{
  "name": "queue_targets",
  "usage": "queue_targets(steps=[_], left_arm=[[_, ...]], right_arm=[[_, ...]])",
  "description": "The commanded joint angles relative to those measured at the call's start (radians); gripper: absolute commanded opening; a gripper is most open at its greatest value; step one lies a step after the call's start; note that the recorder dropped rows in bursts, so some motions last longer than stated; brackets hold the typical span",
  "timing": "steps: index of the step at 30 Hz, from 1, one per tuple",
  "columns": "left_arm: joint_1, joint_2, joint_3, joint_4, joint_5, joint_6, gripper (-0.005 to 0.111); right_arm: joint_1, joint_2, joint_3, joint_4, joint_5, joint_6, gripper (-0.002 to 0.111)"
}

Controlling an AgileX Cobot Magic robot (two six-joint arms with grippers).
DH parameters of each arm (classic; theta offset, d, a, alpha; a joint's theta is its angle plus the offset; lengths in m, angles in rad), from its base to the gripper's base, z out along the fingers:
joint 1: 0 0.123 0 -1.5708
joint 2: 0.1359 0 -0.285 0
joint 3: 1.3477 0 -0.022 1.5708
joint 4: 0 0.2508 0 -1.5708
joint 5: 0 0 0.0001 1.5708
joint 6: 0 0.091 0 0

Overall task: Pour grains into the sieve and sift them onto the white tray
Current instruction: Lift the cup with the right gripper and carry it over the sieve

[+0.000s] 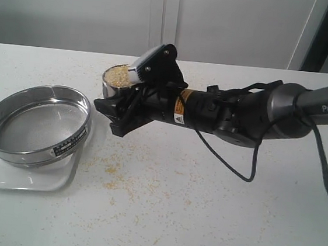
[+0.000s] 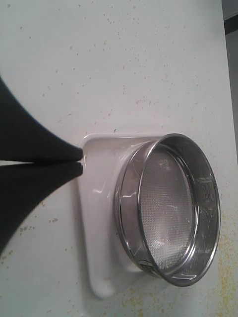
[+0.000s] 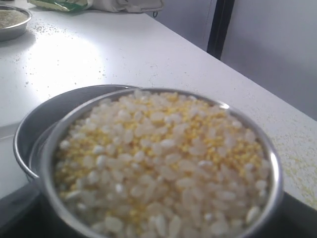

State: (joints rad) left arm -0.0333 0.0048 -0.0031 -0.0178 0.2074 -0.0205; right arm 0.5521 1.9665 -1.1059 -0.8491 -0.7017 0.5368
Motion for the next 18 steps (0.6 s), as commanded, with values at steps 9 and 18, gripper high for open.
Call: queue_targets(steps=[9,18], left_arm=[[-0.002,-0.005,0.003,-0.007,-0.003,-0.001,0.0],[-0.002,-0.005,0.003,-0.007,-0.003,-0.001,0.0]], right_arm=[[0.094,-0.02,-0.137,0.003,0.137,0.058,0.0],[0.144,-0.009,-0.235,0.003,0.237,0.071,0.0]])
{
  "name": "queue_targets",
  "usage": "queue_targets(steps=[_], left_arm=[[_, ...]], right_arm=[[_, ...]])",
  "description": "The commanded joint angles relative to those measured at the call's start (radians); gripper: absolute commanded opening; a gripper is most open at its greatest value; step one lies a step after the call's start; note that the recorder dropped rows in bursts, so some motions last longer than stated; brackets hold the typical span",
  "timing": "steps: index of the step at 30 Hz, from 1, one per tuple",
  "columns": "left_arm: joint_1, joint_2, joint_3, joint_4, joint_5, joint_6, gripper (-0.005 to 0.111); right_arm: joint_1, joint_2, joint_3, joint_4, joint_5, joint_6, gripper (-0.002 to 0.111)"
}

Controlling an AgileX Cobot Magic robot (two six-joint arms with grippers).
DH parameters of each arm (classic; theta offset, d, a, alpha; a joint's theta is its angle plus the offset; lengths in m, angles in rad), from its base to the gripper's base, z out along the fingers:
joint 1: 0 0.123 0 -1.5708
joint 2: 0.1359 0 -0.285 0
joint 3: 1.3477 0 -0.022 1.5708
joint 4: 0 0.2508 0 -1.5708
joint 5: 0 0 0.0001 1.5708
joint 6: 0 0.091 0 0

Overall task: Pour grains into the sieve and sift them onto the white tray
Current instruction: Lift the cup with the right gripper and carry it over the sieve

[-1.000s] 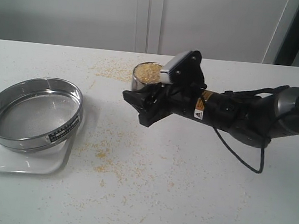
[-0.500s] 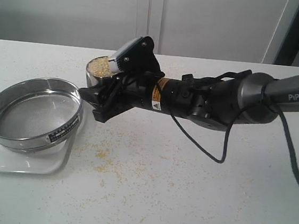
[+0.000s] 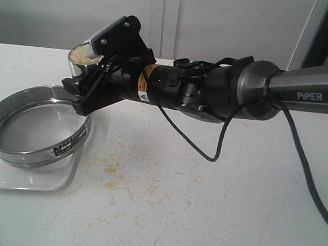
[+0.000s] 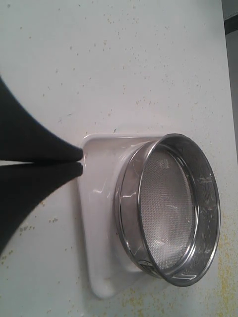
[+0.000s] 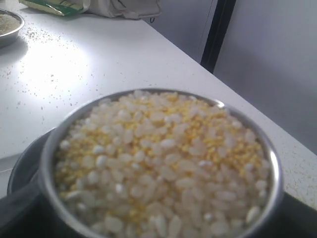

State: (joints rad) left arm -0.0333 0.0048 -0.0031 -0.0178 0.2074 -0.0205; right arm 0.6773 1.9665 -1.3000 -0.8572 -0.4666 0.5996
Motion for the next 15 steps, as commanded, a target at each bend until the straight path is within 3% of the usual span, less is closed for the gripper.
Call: queue_targets(steps=[1,11,15], left_arm=[[-0.002,-0.005,0.003,-0.007,-0.003,-0.001,0.0],[-0.002,-0.005,0.003,-0.007,-0.003,-0.001,0.0],[-0.002,-0.005,0.003,-0.007,-0.003,-0.001,0.0]], right_arm=[[0.019,-0.001,-0.052,0.011,0.002,0.012,0.0],[0.061,0.113,-0.188,0.011,0.007,0.033,0.0],[0.081,0.154,-0.247,0.009,0.088,0.032,0.0]])
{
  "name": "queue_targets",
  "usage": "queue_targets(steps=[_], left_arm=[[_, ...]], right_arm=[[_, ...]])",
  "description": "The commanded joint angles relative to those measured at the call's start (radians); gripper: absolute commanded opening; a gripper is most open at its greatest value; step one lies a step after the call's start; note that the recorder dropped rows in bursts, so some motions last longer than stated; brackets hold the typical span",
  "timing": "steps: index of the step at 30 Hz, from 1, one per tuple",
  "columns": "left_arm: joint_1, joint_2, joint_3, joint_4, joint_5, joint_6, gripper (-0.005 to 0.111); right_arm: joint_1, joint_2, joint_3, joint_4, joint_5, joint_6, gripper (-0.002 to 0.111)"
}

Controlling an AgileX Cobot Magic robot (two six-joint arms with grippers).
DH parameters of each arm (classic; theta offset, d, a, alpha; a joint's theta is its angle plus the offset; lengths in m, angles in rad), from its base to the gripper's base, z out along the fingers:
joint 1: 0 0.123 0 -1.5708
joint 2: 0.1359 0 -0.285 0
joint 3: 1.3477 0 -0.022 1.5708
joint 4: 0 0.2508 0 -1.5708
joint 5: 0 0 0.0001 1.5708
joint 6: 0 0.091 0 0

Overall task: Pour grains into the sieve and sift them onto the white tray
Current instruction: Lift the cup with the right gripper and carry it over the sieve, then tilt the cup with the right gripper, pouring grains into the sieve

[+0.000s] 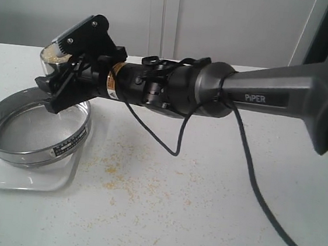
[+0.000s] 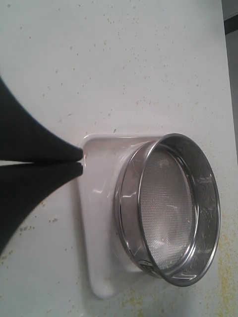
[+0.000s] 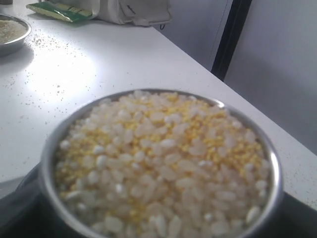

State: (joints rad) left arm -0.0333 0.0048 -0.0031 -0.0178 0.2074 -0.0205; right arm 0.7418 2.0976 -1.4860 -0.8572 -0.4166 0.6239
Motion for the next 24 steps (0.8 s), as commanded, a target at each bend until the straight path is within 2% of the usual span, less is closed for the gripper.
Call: queue_targets(steps=[1,13,24], left_arm=[[-0.002,-0.005,0.003,-0.007,-0.003,-0.001,0.0],[-0.002,-0.005,0.003,-0.007,-0.003,-0.001,0.0],[-0.002,-0.005,0.003,-0.007,-0.003,-0.001,0.0]], right_arm=[[0.02,0.034,-0.078,0.006,0.059,0.008,0.0],[0.052,0.133,-0.201,-0.063,0.147,-0.05,0.0],[0.064,0.164,-0.247,-0.063,0.231,-0.256,0.0]])
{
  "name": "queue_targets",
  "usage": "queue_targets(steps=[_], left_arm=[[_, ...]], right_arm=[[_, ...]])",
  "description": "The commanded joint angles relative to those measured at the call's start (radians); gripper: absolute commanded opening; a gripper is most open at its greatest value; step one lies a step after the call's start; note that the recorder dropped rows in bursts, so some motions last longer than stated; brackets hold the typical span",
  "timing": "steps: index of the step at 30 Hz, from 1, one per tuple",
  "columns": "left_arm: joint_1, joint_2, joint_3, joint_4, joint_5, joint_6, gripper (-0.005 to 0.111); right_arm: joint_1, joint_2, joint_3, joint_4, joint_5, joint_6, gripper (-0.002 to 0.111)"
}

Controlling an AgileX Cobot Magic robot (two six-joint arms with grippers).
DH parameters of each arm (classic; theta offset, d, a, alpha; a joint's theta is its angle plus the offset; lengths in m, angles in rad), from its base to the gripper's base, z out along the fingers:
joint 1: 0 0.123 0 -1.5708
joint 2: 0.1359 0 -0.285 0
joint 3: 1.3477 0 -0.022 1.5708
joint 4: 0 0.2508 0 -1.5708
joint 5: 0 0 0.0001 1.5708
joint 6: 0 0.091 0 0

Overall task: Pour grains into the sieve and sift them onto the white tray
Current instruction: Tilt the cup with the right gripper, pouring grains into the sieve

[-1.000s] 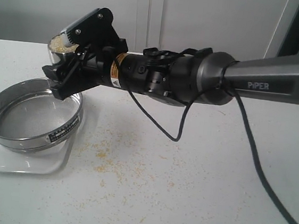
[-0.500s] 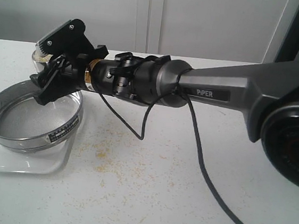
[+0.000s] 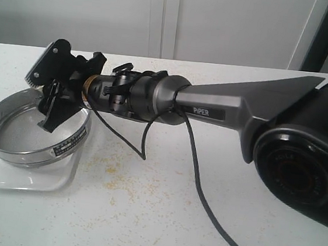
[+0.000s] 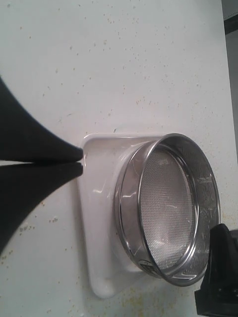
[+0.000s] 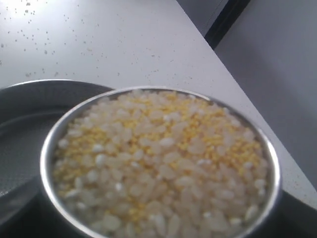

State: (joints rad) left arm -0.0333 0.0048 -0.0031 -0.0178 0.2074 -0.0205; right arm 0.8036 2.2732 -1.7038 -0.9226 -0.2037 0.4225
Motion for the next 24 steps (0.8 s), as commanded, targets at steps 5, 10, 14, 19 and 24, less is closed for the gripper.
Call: queue_targets(steps=[5,10,14,19,24], left_arm=[[-0.002,-0.005,0.003,-0.007,-0.003,-0.001,0.0],[-0.002,-0.005,0.003,-0.007,-0.003,-0.001,0.0],[-0.002,-0.005,0.003,-0.007,-0.003,-0.001,0.0],[-0.002,-0.005,0.003,-0.007,-0.003,-0.001,0.0],[-0.002,-0.005,0.003,-0.007,-0.003,-0.001,0.0]], right_arm=[[0.003,-0.009,-0.034,0.003,0.049,-0.112,0.0],[0.003,-0.005,-0.034,0.003,0.052,-0.179,0.0],[0.003,0.001,-0.041,0.003,0.073,-0.22,0.0],[0.003,0.005,-0.064,0.003,0.094,-0.247,0.0],[0.003,0.005,-0.08,0.003,0.117,-0.315,0.0]])
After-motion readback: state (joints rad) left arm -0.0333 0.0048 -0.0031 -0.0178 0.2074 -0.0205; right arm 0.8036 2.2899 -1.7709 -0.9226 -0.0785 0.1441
